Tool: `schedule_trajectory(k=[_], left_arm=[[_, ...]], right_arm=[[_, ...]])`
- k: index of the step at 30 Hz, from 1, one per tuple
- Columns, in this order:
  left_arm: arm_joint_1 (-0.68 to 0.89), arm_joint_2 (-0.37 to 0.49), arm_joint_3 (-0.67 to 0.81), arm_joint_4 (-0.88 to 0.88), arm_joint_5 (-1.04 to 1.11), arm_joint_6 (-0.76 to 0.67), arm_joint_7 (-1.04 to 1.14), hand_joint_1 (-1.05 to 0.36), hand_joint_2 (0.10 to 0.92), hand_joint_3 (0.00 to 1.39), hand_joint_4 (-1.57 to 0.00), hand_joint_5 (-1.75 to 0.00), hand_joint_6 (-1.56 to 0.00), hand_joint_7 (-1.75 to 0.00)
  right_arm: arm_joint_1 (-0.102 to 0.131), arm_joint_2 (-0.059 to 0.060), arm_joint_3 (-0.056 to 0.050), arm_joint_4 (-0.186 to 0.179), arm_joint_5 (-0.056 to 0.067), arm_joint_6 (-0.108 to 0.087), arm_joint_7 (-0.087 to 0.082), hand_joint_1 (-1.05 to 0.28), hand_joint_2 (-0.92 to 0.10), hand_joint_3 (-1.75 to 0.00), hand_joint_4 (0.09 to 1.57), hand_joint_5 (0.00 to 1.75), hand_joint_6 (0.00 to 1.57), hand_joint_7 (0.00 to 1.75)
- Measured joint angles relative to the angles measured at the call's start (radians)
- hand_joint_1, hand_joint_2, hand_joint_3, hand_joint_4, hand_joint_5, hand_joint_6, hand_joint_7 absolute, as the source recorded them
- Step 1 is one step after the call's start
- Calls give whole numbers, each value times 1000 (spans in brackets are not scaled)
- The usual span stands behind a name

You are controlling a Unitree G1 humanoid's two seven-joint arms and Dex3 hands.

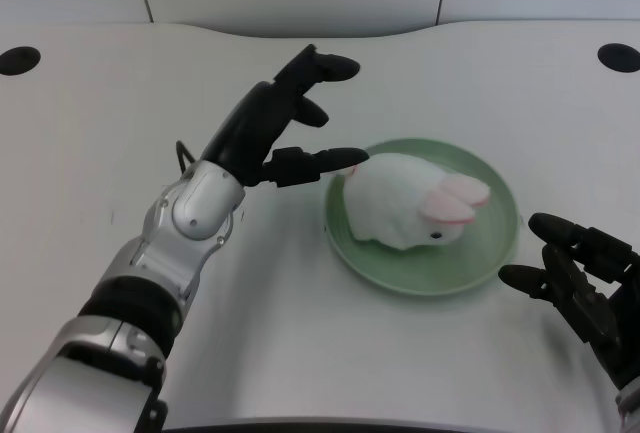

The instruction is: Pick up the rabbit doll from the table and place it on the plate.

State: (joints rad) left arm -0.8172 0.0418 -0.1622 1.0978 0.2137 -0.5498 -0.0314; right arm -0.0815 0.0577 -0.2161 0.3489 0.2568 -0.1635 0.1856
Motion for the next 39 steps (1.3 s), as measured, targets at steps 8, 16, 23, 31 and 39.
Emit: schedule_trajectory(k=[8, 16, 23, 31, 39], left_arm=[[145, -2, 108, -256, -180, 150, -110, -527, 921, 315, -494, -1746, -215, -1629], [521, 41, 242, -713, -437, 451, -249, -538, 921, 347, -589, -1746, -232, -1745], [647, 38, 296, -861, -537, 576, -257, -528, 921, 470, -602, -1746, -176, -1746], [720, 44, 345, -899, -574, 649, -261, -536, 921, 540, -675, -1746, -361, -1662], [730, 53, 370, -825, -579, 604, -310, -554, 921, 531, -841, -1746, -509, -1713]], right_arm=[[-4, -1, 1, -1, -1, 1, -5, -217, -921, -315, 1024, 453, 1126, 5], [-13, -11, -4, 17, -2, -4, -6, -219, -921, -291, 1023, 453, 1123, 3], [-22, -12, -8, 24, 1, -16, 3, -222, -921, -298, 1036, 461, 1126, 4], [-25, -12, -2, 25, -2, -17, 5, -221, -921, -308, 1036, 462, 1131, 6], [-23, -16, -3, 23, -2, -16, 7, -194, -921, -318, 1042, 463, 1130, 5]])
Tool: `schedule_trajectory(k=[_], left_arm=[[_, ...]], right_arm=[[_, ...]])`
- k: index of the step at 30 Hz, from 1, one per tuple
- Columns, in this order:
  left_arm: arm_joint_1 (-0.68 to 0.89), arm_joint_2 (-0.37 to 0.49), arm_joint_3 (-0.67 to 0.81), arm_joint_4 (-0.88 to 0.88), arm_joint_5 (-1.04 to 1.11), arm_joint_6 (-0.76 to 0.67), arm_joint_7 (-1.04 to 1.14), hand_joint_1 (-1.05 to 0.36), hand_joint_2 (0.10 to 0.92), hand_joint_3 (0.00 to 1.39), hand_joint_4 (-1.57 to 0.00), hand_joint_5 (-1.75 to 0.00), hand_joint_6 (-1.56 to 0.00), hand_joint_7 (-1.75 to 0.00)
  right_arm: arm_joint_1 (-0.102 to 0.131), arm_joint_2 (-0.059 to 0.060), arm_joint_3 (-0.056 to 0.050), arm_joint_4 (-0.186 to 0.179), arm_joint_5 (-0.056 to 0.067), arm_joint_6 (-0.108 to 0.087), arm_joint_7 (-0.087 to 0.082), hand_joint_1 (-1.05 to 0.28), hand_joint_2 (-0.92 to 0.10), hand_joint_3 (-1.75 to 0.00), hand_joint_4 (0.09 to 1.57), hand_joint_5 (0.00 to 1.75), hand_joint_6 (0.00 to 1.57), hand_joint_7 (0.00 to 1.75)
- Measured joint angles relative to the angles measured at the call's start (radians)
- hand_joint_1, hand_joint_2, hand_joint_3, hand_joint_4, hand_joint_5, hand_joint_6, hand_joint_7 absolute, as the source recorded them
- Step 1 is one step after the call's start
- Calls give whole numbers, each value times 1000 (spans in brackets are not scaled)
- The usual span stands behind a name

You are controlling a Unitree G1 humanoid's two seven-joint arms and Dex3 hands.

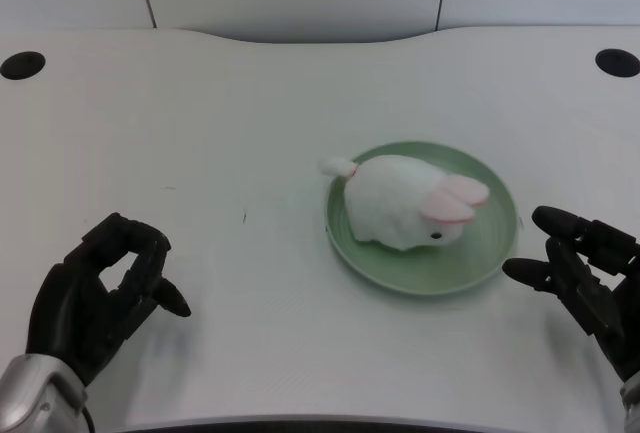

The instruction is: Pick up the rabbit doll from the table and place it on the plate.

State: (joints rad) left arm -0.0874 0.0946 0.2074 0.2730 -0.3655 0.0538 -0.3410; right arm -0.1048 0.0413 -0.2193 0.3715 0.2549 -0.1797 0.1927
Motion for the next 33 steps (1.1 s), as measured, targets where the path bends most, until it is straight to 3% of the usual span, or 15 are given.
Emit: schedule_trajectory(k=[4, 16, 21, 26, 31, 33], left_arm=[[-1, -2, 6, 67, 1, -44, -20, -577, 921, 520, -931, -1746, -595, -1743], [-2, -5, 4, 99, 19, -68, -17, -589, 921, 493, -963, -1746, -649, -1746], [1, -17, -2, 97, 36, -64, 8, -579, 921, 476, -916, -1746, -591, -1746], [4, -27, -2, 80, 40, -37, 38, -570, 921, 491, -874, -1746, -559, -1746], [4, -28, -1, 87, 39, -39, 36, -566, 921, 502, -884, -1746, -563, -1746], [-1, -28, 0, 86, 31, -9, 36, -582, 921, 472, -877, -1746, -594, -1746]], right_arm=[[0, 0, -2, 1, 3, 0, 2, -200, -921, -322, 1045, 462, 1134, 6], [-1, 0, -6, 9, 8, -4, 11, -218, -921, -335, 1030, 438, 1116, 0], [-3, -5, -8, 48, 4, -45, 23, -193, -921, -330, 1038, 445, 1116, 4], [-10, -9, -15, 74, 5, -69, 26, -167, -921, -343, 1042, 456, 1119, 5], [-37, -11, -33, 116, 5, -81, 23, -166, -921, -346, 1040, 458, 1126, 8], [-49, -11, -41, 144, 5, -113, 25, -209, -921, -333, 1052, 466, 1138, 14]])
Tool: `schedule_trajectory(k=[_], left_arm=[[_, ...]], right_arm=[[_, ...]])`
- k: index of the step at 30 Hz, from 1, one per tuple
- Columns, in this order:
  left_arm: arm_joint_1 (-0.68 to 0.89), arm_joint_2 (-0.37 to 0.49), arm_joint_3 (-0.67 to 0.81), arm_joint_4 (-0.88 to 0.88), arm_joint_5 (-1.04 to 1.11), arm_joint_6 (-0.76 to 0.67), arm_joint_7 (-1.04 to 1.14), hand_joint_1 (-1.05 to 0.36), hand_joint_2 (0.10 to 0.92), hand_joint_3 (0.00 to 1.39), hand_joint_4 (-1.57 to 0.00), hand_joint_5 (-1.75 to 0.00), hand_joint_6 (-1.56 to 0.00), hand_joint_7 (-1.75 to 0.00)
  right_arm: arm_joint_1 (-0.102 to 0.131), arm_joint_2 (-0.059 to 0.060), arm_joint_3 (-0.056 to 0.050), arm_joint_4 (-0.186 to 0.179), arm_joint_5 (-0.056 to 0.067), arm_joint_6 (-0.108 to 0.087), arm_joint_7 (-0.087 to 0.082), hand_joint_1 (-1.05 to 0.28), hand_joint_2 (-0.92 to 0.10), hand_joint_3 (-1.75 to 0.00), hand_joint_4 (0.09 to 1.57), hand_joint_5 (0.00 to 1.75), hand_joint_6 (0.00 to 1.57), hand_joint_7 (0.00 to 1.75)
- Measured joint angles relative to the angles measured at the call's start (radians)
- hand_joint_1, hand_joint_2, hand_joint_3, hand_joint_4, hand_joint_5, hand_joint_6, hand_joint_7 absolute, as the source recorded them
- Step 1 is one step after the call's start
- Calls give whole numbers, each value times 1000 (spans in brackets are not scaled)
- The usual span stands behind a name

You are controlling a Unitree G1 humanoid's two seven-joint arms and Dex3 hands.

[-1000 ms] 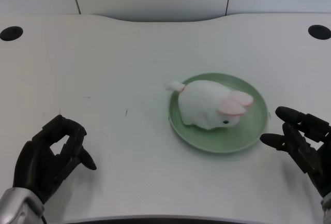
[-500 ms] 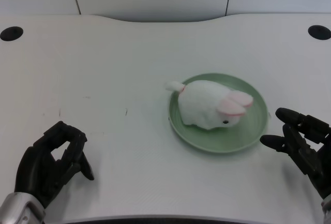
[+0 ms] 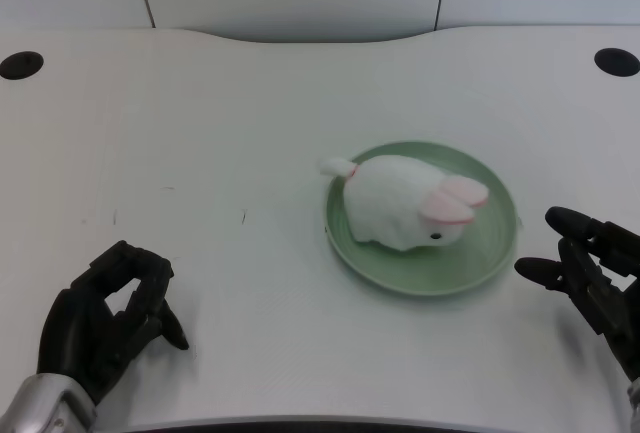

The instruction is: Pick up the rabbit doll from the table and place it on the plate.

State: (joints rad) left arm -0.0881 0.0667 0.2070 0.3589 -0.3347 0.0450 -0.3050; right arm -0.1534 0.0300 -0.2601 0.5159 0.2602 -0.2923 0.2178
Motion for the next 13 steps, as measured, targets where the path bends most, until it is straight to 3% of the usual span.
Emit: schedule_trajectory(k=[2, 4, 8, 13], left_arm=[[-3, 1, 1, -3, -15, 47, 0, -585, 921, 464, -876, -1746, -601, -1746], [-3, 1, 2, -5, -20, 70, 0, -586, 921, 461, -875, -1746, -603, -1746], [-13, 6, 3, 1, -22, 77, -3, -600, 921, 441, -939, -1746, -667, -1746], [-36, 25, 0, 11, -9, 73, -5, -580, 921, 473, -859, -1746, -517, -1746]], right_arm=[[-8, 0, -5, 36, 0, -34, 4, -219, -921, -329, 1055, 469, 1141, 15], [-10, 0, -6, 59, 1, -53, 8, -221, -921, -327, 1055, 469, 1142, 15], [-13, -1, -6, 79, 0, -66, 10, -232, -921, -294, 1052, 455, 1135, 10], [-30, -13, -5, 114, -7, -88, 11, -203, -921, -334, 1062, 438, 1141, 11]])
